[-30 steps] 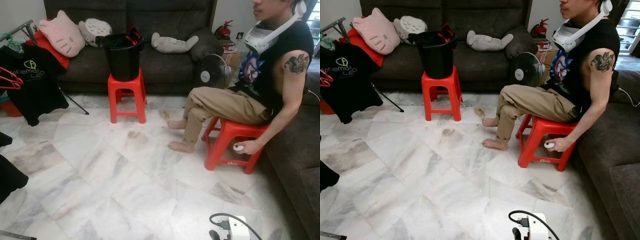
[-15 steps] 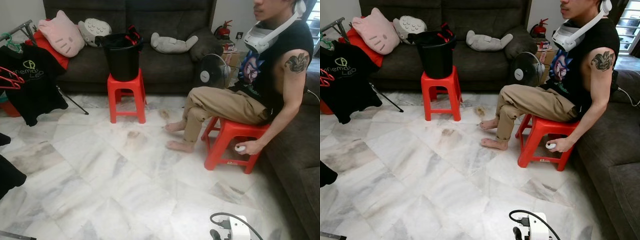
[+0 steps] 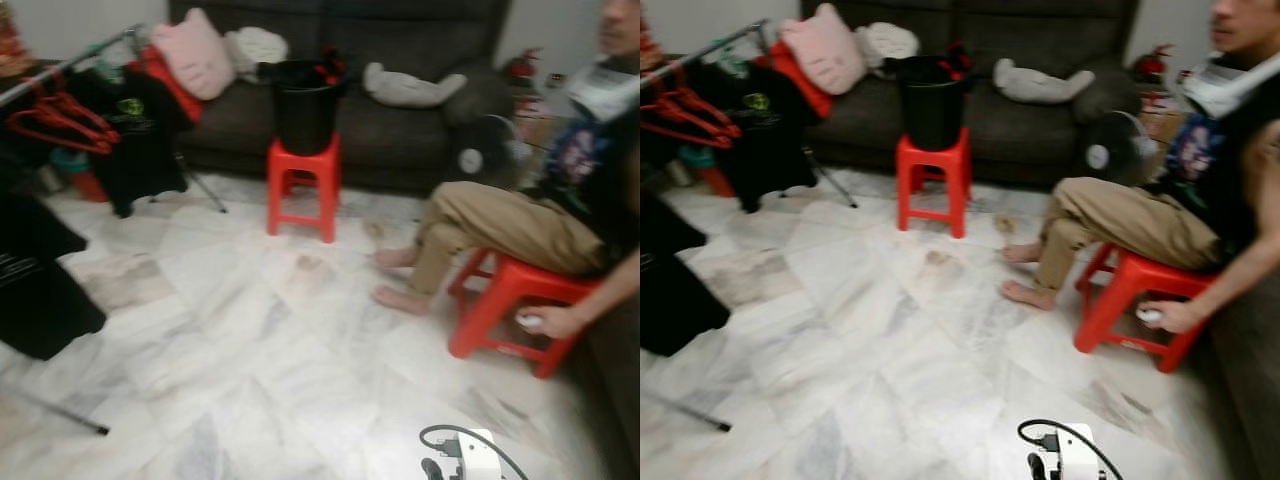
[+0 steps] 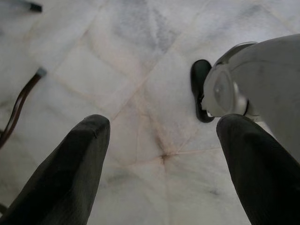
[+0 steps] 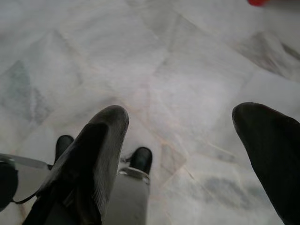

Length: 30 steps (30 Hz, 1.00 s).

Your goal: Hang hanger

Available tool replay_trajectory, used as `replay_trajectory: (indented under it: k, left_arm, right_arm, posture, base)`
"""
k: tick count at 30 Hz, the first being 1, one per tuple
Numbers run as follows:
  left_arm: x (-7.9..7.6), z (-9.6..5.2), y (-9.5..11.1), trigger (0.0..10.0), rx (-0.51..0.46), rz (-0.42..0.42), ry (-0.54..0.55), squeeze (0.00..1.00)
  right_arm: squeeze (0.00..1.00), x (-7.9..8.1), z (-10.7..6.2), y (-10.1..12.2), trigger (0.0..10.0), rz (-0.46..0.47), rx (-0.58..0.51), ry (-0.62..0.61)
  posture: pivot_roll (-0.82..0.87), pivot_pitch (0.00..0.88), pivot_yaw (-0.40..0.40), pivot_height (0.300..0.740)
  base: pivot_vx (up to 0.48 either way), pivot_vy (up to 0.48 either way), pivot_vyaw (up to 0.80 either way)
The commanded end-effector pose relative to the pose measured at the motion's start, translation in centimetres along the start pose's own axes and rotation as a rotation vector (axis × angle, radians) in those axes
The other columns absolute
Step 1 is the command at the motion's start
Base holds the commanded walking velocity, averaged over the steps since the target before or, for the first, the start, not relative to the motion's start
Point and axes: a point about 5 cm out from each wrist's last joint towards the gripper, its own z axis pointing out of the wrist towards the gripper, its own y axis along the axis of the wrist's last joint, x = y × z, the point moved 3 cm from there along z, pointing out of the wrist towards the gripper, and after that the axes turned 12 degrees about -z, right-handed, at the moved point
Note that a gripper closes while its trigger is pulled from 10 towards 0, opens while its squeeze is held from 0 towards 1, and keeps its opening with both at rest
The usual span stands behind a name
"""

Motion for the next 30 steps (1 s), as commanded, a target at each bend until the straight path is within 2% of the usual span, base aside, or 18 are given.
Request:
replay_trajectory:
  k: [1, 8, 19, 30]
  left_arm:
    - [-0.1, 0.0, -0.1, 10.0, 0.009, 0.012, -0.003, 0.00]
    - [-0.3, 0.1, 0.2, 10.0, -0.013, -0.012, -0.003, 0.00]
    - [-0.8, 0.3, 1.1, 10.0, -0.040, -0.023, -0.031, 0.00]
    - [-0.8, 0.3, 1.1, 10.0, -0.036, -0.018, -0.029, 0.00]
  right_arm:
    - [0.00, 0.0, -0.1, -0.3, 10.0, -0.004, 0.011, 0.002]
    - [0.00, 0.2, -0.1, -0.5, 10.0, -0.033, 0.029, 0.023]
    - [0.00, 0.5, 0.0, -0.4, 10.0, -0.021, 0.022, 0.025]
    - [0.00, 0.4, -0.1, -0.6, 10.0, -0.016, 0.027, 0.022]
  posture:
    - [-0.05, 0.006, -0.020, 0.740]
    - [-0.05, 0.008, -0.023, 0.740]
    - [-0.05, 0.010, -0.021, 0.740]
    - [-0.05, 0.009, -0.019, 0.740]
  base:
    - [0.000, 0.000, 0.80]
    - [0.000, 0.000, 0.80]
    - [0.000, 0.000, 0.80]
    - [0.000, 0.000, 0.80]
